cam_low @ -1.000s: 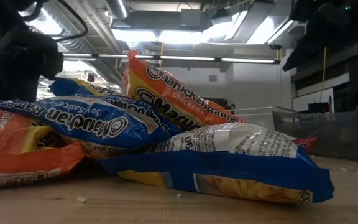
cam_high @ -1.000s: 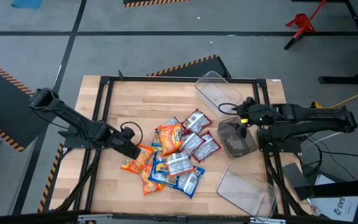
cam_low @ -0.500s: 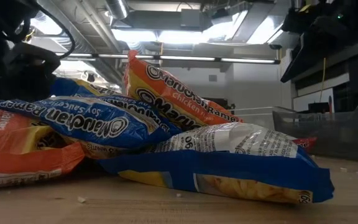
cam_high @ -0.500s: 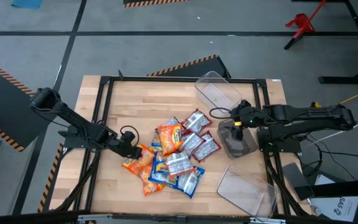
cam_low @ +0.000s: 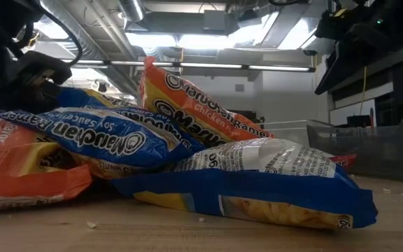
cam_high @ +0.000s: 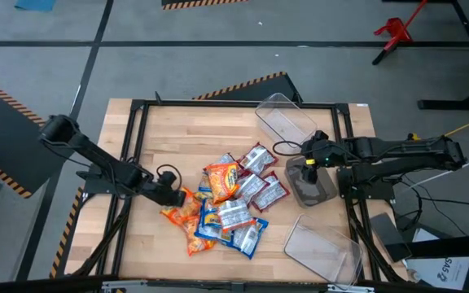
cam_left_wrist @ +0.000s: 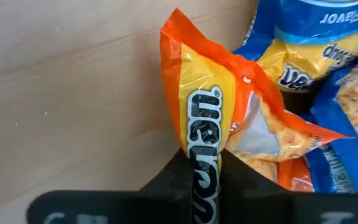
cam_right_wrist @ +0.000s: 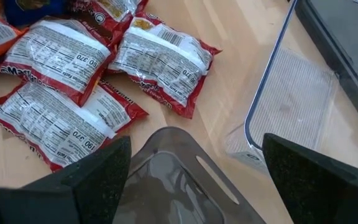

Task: Sort Maruchan noodles
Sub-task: Put the orange bag into the bottom transparent bin

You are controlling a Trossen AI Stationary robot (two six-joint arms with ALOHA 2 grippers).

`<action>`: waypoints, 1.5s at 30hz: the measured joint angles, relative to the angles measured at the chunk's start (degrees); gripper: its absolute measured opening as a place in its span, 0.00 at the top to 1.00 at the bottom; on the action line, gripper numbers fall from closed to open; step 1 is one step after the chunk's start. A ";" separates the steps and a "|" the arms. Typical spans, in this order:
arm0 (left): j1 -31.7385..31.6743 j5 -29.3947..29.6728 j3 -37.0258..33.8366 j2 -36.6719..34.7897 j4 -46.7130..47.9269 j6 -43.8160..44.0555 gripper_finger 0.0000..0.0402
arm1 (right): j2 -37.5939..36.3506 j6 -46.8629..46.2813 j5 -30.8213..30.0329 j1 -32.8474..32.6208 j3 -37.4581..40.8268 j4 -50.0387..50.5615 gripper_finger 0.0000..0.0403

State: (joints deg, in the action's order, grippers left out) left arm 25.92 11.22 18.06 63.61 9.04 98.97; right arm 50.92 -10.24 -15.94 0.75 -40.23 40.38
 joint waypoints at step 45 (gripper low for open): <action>-14.62 2.33 63.88 32.61 -10.12 -63.31 0.96 | -10.12 4.17 -35.72 0.02 0.00 -6.71 0.13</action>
State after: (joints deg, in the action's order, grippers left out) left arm 11.30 13.55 81.94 96.21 -1.08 35.66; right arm 40.79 -6.07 -51.66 0.78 -40.23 33.67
